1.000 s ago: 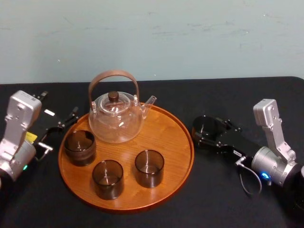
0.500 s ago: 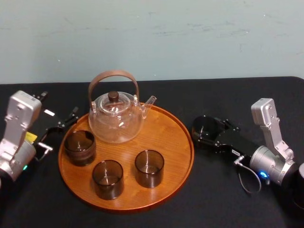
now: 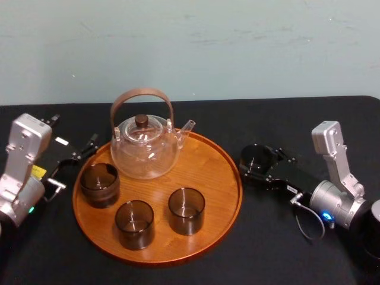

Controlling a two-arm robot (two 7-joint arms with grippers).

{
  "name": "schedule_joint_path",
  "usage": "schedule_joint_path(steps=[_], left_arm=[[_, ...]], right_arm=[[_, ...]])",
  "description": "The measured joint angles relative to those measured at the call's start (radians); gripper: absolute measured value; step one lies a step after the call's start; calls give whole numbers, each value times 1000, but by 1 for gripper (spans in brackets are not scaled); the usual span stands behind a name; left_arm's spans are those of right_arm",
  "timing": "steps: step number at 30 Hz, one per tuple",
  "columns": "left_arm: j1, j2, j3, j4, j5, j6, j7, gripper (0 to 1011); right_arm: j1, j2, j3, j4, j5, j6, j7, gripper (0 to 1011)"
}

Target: Pick up the glass from the table and place it on the tray.

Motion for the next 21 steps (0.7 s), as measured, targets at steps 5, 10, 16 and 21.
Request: schedule_joint_path(steps=[5, 10, 16, 21], left_arm=[[0, 0, 0, 0, 0, 0, 0, 1001], [0, 0, 0, 0, 0, 0, 0, 1001], [0, 0, 0, 0, 0, 0, 0, 1001], [0, 0, 0, 0, 0, 0, 0, 1001]], right_arm=[[5, -2, -4, 7, -3, -2, -3, 1002], [5, -2, -4, 6, -3, -2, -2, 1002], [4, -2, -3, 4, -3, -2, -3, 1002], [4, -1, -3, 3, -3, -2, -3, 1002]])
